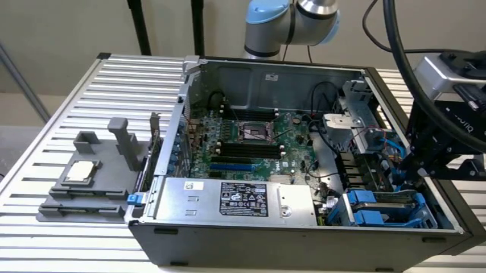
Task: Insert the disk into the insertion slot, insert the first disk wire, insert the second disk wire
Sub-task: 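Insert the first disk wire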
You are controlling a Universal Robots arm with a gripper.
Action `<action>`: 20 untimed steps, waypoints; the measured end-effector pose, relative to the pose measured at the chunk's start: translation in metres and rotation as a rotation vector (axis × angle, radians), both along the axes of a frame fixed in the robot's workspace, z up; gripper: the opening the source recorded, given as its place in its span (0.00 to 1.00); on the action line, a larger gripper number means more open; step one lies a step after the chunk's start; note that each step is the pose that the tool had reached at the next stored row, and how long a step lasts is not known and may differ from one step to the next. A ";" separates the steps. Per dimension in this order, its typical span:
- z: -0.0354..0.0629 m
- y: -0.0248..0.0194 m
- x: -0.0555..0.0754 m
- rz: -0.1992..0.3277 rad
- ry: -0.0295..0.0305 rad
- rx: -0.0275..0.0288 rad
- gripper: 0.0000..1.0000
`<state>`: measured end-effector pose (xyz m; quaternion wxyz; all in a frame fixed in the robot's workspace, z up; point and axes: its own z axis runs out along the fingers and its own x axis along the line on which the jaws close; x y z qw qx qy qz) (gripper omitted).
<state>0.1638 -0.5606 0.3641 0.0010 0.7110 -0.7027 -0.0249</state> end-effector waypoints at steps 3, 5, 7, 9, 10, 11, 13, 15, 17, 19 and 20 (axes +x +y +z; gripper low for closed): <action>-0.0037 0.0020 0.000 0.002 0.0000 -0.0031 0.25; -0.0044 0.0039 -0.001 0.004 0.0000 -0.0034 0.27; -0.0045 0.0052 -0.002 0.009 0.0000 -0.0037 0.38; -0.0046 0.0055 -0.005 0.015 0.0000 -0.0040 0.38; -0.0046 0.0055 -0.007 0.020 0.0000 -0.0041 0.45; -0.0047 0.0055 -0.008 0.024 0.0000 -0.0042 0.45; -0.0046 0.0055 -0.011 0.033 -0.0001 -0.0045 0.45; -0.0047 0.0048 -0.013 0.040 -0.0001 -0.0045 0.45; -0.0046 0.0015 -0.013 0.042 0.0002 -0.0046 0.45; -0.0047 -0.0044 -0.013 0.042 0.0018 -0.0045 0.45; -0.0047 -0.0081 -0.013 0.042 0.0032 -0.0045 0.45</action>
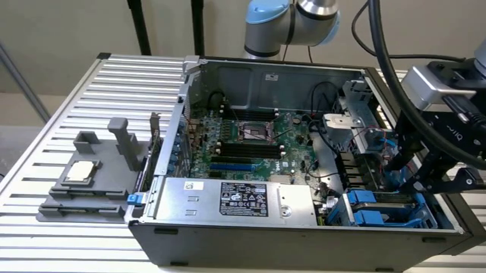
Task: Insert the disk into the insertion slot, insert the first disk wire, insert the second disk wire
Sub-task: 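Insert the first disk wire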
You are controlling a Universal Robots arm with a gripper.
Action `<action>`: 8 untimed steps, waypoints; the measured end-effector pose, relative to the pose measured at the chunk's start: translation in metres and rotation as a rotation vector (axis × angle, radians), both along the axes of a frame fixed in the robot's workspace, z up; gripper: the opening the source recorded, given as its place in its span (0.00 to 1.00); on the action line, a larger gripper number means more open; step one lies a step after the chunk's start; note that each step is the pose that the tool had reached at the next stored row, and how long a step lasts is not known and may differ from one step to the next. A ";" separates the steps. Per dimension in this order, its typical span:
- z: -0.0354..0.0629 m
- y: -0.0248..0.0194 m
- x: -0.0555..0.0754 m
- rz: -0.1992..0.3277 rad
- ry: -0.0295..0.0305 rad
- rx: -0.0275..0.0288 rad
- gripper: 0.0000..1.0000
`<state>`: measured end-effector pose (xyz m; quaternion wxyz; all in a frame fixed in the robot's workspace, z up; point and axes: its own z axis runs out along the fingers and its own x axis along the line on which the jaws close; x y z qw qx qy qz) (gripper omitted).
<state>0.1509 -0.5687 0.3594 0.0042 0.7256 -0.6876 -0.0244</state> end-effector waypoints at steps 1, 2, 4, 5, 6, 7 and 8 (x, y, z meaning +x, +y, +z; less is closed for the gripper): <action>0.0000 -0.0037 0.000 0.000 0.0022 0.0000 0.45; 0.0000 -0.0076 0.000 0.000 0.0053 0.0001 0.45; 0.0000 -0.0133 0.002 0.000 0.0121 0.0002 0.45; 0.0000 -0.0157 0.003 0.000 0.0163 0.0006 0.45; 0.0001 -0.0175 0.004 0.000 0.0198 0.0011 0.45; 0.0001 -0.0192 0.006 0.000 0.0232 0.0019 0.45; 0.0000 -0.0206 0.008 0.000 0.0263 0.0028 0.45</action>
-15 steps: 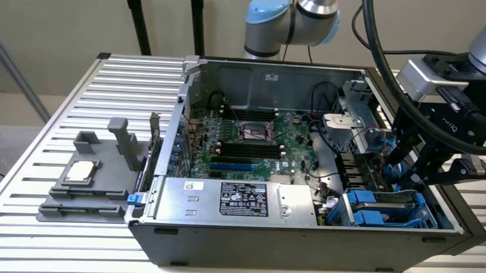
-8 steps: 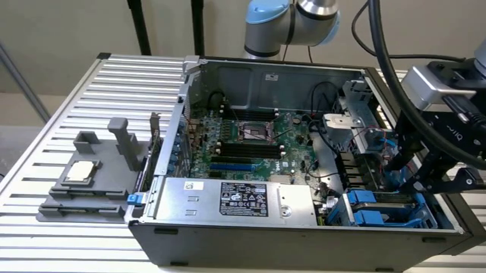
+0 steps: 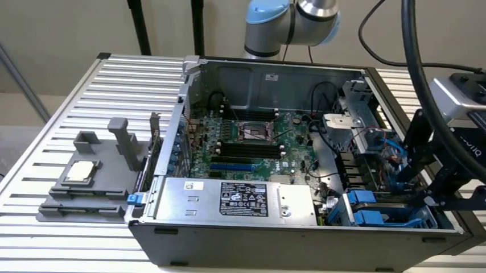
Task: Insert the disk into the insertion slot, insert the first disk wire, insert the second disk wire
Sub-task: 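Insert the first disk wire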
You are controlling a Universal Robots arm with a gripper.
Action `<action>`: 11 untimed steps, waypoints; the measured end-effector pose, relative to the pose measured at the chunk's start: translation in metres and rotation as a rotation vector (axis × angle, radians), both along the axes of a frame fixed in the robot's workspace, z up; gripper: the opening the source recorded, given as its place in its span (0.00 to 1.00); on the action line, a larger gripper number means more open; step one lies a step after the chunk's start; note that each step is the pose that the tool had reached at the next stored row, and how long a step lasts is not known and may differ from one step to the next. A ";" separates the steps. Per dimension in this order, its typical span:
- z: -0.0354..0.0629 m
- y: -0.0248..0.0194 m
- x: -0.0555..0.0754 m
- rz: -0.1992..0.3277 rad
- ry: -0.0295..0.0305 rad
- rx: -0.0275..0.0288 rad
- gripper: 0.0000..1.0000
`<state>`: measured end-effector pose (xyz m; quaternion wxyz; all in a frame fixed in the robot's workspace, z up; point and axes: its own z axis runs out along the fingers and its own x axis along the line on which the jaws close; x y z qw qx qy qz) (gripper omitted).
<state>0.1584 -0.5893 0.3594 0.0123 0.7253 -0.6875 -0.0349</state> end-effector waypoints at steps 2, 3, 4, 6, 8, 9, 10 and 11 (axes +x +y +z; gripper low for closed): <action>0.0000 -0.0024 0.004 0.000 0.0053 0.0027 0.45; 0.0000 -0.0035 0.006 0.000 0.0076 0.0045 0.45; 0.0000 -0.0045 0.008 0.000 0.0099 0.0070 0.45; 0.0000 -0.0065 0.011 0.000 0.0143 0.0126 0.45; 0.0000 -0.0084 0.013 0.000 0.0182 0.0190 0.45; 0.0000 -0.0093 0.014 0.000 0.0200 0.0224 0.45; -0.0001 -0.0099 0.014 0.000 0.0216 0.0264 0.45; 0.0000 -0.0105 0.014 0.001 0.0233 0.0298 0.45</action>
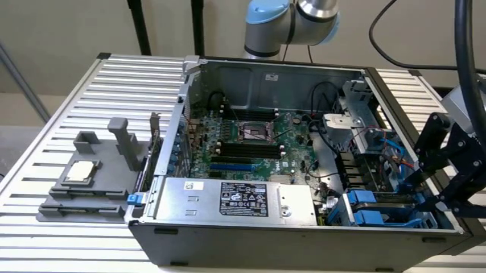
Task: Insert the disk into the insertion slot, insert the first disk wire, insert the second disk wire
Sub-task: 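Insert the first disk wire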
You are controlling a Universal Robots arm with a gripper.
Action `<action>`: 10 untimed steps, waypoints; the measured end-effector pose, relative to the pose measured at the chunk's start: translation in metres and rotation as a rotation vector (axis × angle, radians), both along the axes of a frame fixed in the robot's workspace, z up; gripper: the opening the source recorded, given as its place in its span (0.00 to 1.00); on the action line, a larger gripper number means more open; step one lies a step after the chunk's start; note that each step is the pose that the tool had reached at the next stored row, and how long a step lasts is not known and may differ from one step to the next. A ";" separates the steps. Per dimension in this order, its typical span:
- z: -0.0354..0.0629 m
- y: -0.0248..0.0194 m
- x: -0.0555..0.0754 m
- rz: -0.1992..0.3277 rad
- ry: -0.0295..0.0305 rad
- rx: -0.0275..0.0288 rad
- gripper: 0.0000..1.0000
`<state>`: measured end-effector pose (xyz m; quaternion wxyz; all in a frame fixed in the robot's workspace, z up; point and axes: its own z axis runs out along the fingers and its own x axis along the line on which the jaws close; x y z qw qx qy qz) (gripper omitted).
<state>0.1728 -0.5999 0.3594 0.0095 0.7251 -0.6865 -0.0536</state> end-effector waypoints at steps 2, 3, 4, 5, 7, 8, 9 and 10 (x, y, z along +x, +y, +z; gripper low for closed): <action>-0.0002 -0.0012 0.000 0.001 0.0033 0.0079 0.45; -0.0002 -0.0015 0.000 0.002 0.0044 0.0134 0.45; -0.0005 -0.0019 0.001 0.003 0.0050 0.0194 0.45; -0.0008 -0.0021 0.001 0.004 0.0054 0.0262 0.45; -0.0017 -0.0025 0.001 0.007 0.0054 0.0396 0.45; -0.0020 -0.0027 0.001 0.009 0.0054 0.0461 0.45; -0.0024 -0.0028 0.001 0.012 0.0055 0.0529 0.45; -0.0028 -0.0028 0.001 0.014 0.0055 0.0590 0.45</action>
